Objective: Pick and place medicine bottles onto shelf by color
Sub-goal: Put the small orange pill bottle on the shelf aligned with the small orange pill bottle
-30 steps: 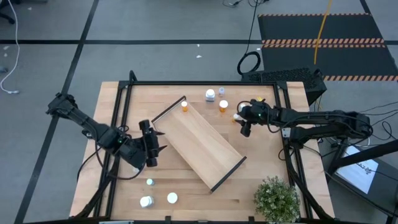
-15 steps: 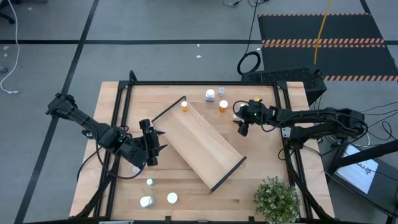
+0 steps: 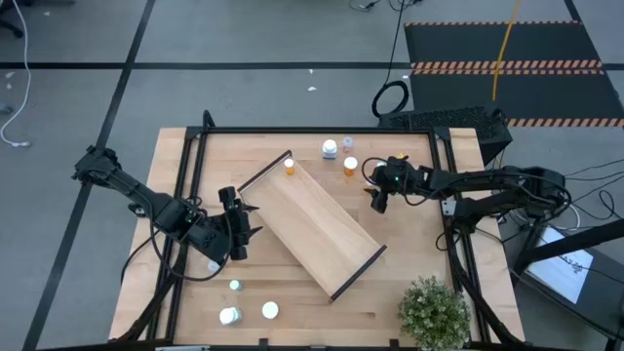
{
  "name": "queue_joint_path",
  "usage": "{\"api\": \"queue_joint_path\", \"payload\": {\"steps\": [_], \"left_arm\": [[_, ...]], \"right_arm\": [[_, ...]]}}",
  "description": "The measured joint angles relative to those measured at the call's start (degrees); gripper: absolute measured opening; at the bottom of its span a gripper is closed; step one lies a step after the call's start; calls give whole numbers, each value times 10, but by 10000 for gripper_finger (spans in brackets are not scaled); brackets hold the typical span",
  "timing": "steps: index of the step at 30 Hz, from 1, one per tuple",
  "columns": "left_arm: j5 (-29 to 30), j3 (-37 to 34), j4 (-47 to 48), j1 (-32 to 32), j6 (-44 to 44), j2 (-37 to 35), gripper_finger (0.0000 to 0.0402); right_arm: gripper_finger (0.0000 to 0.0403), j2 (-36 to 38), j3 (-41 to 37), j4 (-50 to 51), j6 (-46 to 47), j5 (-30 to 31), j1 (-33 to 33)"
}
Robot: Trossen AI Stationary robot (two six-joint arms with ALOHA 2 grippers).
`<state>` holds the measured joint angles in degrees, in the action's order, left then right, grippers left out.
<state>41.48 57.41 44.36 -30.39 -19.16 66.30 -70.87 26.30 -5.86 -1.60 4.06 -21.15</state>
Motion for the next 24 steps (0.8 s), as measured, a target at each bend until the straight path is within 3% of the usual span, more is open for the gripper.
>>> {"api": "queue_joint_path", "payload": {"steps": [15,24], "left_arm": [[0,0,0,0,0,0,243],[0,0,-1,0,-2,0,243]], "right_arm": [[131,1,0,0,0,-25,-3],[120,12,0,2,14,-25,-3]]}}
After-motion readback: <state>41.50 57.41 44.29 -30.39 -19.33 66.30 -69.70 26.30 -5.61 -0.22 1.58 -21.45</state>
